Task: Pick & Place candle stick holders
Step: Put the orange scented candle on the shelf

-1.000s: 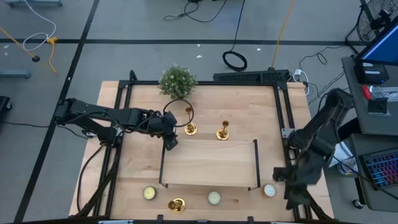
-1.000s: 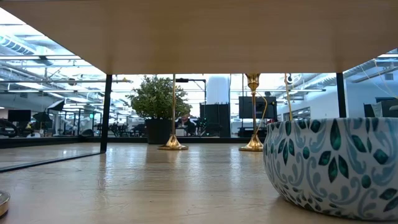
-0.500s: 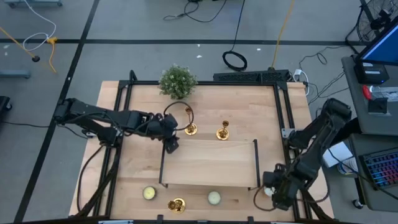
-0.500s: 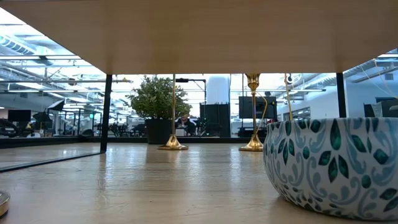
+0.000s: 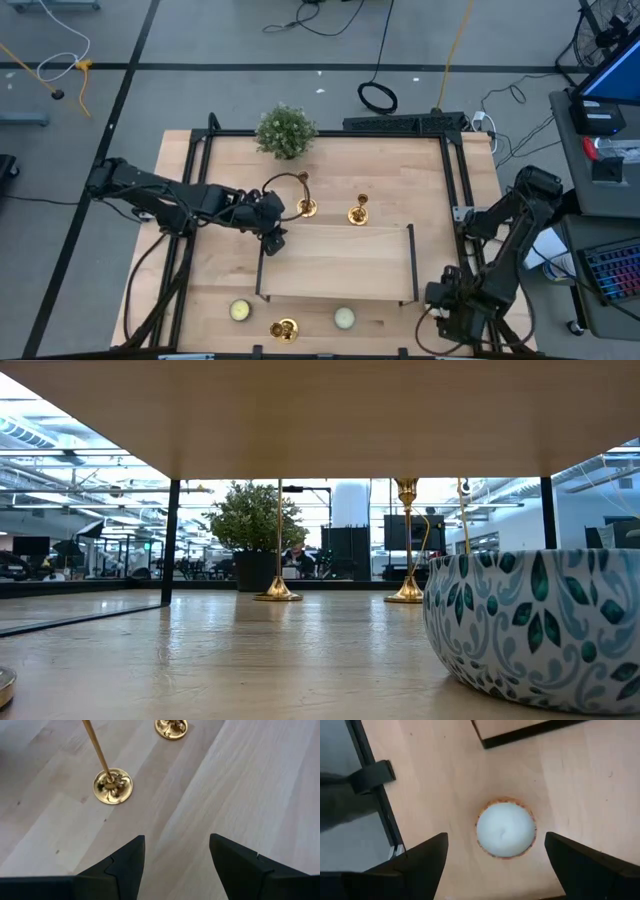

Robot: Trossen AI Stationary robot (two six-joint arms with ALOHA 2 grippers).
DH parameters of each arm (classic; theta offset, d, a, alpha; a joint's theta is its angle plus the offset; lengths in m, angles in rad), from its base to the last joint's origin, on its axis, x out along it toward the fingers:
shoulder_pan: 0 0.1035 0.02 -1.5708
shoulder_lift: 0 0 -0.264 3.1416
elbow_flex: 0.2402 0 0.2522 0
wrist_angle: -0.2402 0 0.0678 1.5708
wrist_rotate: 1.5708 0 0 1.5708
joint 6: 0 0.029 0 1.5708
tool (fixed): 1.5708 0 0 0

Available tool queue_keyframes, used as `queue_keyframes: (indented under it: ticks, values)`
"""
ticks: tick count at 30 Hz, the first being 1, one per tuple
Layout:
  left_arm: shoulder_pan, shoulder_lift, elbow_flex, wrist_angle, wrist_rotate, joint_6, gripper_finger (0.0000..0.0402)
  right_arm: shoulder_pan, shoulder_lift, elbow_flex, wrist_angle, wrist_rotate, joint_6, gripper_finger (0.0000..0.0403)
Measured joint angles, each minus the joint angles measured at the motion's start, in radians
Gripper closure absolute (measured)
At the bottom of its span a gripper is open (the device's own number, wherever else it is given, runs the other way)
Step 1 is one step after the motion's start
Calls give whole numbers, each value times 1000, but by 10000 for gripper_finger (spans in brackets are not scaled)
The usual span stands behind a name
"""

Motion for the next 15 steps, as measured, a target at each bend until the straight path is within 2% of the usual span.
queue_keyframes:
  ticks: [6,12,15]
  values:
    - [-13,0,0,0,-11,-7,172,15,0,-20,18,-27,7,71]
    - [-16,0,0,-2,-37,-17,172,15,0,-119,163,-50,28,71]
    - [-17,0,0,-3,-40,-21,172,15,0,-147,157,-71,49,71]
